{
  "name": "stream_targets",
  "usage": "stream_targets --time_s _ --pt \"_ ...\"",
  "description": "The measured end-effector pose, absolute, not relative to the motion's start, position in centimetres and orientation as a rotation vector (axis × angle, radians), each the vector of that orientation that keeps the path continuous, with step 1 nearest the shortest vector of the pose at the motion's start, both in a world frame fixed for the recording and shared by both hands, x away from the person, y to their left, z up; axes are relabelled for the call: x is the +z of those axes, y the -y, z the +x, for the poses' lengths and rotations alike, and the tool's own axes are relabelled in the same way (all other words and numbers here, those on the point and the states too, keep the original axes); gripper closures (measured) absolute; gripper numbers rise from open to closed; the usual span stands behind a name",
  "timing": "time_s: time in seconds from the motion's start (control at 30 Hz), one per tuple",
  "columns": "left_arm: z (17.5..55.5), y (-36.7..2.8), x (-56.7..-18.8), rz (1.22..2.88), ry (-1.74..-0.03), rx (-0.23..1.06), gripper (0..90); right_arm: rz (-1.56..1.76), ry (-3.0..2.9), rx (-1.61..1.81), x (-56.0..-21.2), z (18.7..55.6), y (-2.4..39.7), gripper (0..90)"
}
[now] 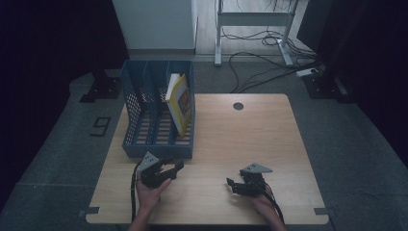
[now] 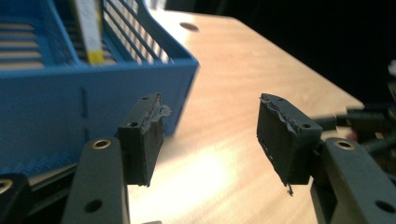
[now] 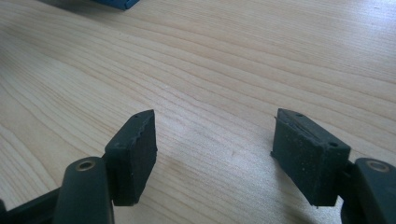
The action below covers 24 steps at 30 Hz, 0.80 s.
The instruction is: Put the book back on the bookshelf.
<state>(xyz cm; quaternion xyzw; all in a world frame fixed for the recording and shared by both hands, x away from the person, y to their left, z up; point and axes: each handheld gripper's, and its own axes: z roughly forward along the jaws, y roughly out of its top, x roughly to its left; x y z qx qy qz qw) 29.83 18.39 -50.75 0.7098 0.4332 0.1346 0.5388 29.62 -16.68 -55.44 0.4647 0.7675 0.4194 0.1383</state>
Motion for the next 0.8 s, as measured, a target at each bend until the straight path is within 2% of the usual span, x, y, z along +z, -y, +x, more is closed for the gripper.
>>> stream_targets --time_s 0.2,0.8 --pt "29.4 -18.1 -52.0 1.747 -1.019 0.278 40.6 1.348 -2.217 1.216 -55.4 29.6 16.7 29.8" --pt "29.4 -18.2 -52.6 1.769 -1.045 0.276 40.2 1.353 -2.217 1.220 -55.4 29.7 16.7 29.8"
